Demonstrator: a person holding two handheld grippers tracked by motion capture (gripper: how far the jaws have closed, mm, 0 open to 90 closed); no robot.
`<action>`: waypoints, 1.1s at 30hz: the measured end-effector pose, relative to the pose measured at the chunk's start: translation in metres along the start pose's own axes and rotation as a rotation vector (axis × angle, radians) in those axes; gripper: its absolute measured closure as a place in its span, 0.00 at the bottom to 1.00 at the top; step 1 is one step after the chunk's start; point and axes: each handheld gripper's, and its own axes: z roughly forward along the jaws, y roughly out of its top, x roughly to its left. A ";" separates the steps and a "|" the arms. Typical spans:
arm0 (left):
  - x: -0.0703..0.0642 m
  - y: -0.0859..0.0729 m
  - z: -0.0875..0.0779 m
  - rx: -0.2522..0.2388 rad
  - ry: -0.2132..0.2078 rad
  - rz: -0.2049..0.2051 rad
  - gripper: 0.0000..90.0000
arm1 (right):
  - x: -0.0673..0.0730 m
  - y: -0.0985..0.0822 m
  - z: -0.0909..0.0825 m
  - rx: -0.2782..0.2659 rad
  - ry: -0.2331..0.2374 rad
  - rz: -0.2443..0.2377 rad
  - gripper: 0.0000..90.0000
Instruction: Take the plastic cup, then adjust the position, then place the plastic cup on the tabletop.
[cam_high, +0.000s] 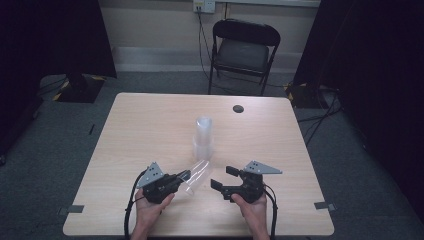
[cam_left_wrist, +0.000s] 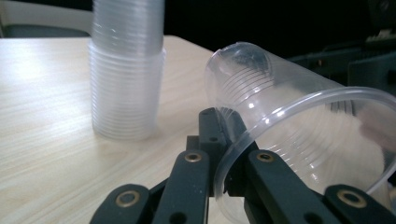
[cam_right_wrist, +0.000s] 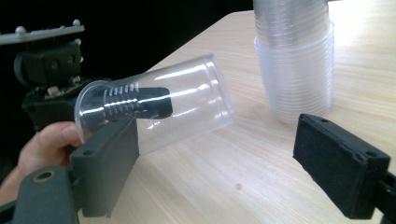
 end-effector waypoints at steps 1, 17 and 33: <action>0.000 0.001 0.000 0.013 0.003 0.005 0.99 | 0.001 0.000 -0.001 -0.002 -0.004 -0.019 0.16; 0.000 0.006 0.005 0.144 -0.054 0.018 0.99 | 0.016 -0.002 -0.004 0.055 -0.005 -0.218 0.18; 0.004 0.008 0.017 0.269 -0.152 0.039 0.99 | 0.025 0.000 0.012 0.153 0.042 -0.353 0.15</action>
